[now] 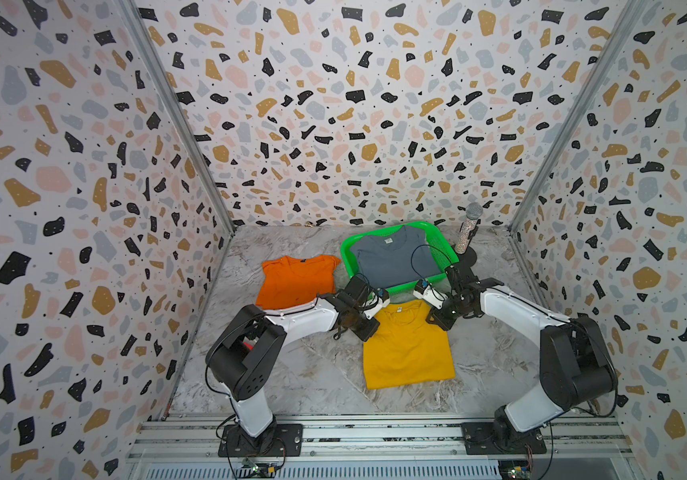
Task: Put the folded t-shirts into the basket
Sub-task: Pick up the T-shirt from the center of the board, then place the T-shirt in the bin.
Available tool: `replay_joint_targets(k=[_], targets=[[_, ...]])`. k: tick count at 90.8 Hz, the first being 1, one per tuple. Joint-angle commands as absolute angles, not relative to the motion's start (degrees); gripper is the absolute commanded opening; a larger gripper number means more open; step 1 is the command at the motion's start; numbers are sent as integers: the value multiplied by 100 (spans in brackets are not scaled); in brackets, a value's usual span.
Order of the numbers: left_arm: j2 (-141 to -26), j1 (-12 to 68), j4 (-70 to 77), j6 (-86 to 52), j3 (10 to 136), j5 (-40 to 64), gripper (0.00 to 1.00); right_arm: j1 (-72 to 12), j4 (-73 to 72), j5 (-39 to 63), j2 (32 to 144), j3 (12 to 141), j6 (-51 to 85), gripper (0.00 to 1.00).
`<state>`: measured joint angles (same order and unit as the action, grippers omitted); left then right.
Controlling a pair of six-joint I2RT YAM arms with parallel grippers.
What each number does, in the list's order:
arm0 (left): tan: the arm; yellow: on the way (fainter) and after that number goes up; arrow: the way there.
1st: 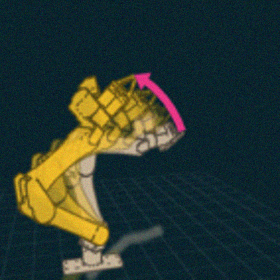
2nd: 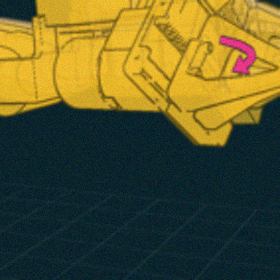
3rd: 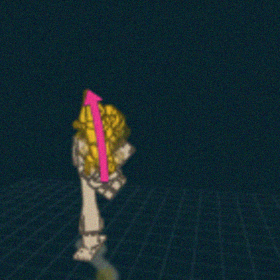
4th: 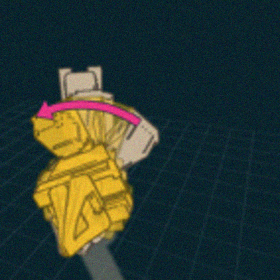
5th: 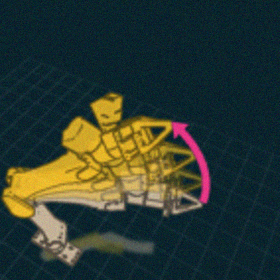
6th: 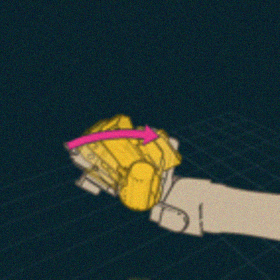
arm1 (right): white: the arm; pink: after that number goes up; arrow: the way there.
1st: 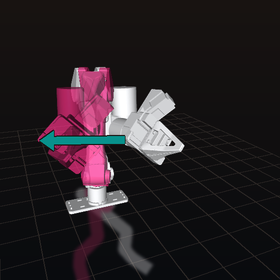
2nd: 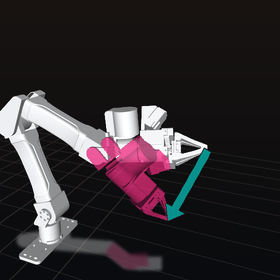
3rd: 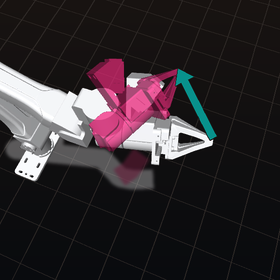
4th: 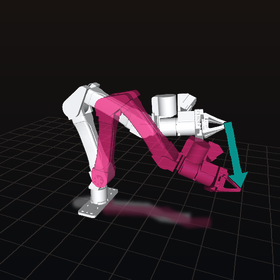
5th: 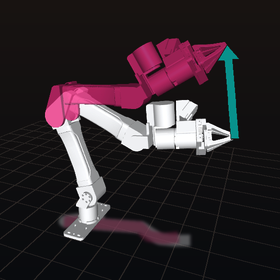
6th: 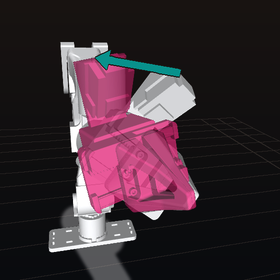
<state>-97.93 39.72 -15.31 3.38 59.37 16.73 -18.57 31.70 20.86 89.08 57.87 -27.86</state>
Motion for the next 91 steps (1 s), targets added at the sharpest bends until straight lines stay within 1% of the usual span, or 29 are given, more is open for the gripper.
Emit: replay_joint_targets(k=[1,24,36,49,66,91], targets=[[-9453,3908,-1433,411,5861,1951,0,-1881,3146,2015,8492,5742,-2778,0],[-8987,3807,-1509,720,5903,2184,0,-1881,3217,1783,7733,5778,-2944,0],[-8864,3782,-1860,908,6209,2342,0,-1881,3244,1631,7360,5874,-3080,0],[-8679,3762,-2062,984,6521,2315,0,-1881,3361,1424,7173,6264,-3160,0],[-8580,3710,-2061,973,6902,2131,0,-1881,3458,1029,7234,6933,-3268,0],[-9047,3590,-2118,859,7731,2069,0,-1881,3454,388,7837,7992,-3307,0]])
